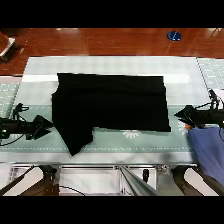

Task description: Fold the shirts.

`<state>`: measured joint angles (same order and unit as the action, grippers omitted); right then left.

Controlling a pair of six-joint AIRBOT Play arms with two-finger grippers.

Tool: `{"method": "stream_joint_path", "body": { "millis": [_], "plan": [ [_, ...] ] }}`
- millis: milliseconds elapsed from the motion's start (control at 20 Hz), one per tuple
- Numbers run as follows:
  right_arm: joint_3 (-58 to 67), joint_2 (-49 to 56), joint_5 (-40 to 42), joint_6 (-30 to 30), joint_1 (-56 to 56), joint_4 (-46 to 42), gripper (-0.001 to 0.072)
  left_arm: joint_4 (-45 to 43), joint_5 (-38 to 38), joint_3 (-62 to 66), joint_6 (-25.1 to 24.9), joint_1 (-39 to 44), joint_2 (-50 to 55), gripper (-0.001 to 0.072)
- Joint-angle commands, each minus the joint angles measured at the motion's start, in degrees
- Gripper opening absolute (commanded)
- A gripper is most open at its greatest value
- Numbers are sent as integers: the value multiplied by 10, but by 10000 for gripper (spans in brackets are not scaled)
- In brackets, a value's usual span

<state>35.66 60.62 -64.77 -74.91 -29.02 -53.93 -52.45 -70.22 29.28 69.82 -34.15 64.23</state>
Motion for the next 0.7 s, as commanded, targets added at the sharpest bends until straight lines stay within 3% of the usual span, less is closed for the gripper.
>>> {"method": "stream_joint_path", "body": {
  "millis": [0,350,400,450,500,650],
  "plan": [
    [-19,-10,1,11,-2,29,411,45,43,-37,2,30,-3,508],
    [-19,-10,19,-1,-2,19,411,60,103,-48,5,128,12,490],
    [-19,-10,24,-14,-2,9,411,60,103,-48,5,135,15,334],
    [-19,-10,24,-20,-2,-3,411,60,103,-48,5,140,18,107],
    [-19,-10,19,-26,-2,-18,411,60,103,-48,2,142,19,16],
    [-24,-2,-17,-44,-2,-63,411,60,103,-48,-2,142,19,16]
  ]
}}
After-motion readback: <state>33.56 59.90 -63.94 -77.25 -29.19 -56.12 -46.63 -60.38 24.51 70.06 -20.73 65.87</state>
